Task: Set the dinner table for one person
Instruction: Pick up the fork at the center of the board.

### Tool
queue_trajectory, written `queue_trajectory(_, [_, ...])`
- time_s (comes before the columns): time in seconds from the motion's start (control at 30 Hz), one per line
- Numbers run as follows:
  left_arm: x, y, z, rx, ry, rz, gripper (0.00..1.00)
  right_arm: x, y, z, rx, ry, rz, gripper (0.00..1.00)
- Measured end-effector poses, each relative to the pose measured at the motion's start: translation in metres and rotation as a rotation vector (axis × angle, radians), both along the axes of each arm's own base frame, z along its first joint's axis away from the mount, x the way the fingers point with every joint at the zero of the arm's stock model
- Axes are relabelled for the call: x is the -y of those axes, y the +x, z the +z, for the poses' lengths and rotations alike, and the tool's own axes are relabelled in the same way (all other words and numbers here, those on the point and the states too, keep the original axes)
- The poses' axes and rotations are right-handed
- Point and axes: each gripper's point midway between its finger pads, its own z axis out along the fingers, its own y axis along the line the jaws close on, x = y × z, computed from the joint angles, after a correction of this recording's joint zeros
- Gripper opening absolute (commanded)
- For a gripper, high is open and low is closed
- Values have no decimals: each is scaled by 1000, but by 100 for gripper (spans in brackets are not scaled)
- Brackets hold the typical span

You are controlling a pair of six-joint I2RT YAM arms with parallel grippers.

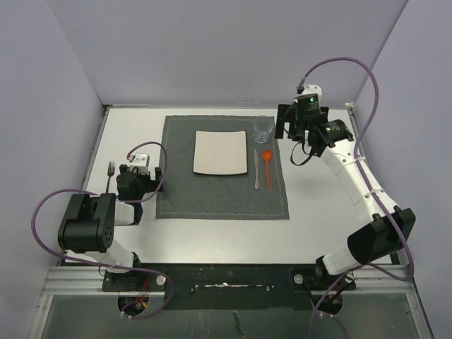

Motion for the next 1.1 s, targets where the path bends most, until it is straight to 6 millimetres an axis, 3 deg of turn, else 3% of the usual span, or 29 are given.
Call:
queue_trajectory(0.07, [0,0,0,0,0,0,98,1,-3,21,66,9,17,98])
queue_trajectory(0.13, [0,0,0,0,0,0,98,-1,-4,26,86,6,31,98])
queue_trajectory(0.27, [0,0,0,0,0,0,98,-9,-10,2,39,-28,69,98])
queue_trajectory(0.43, [0,0,0,0,0,0,98,-39,-36,-21,-3,-37,163,98])
queue_trajectory(0.77, [0,0,0,0,0,0,98,-72,-111,1,113,97,288,98])
queue_trajectory(1.1, [0,0,0,0,0,0,98,-74,-142,17,157,129,327,98])
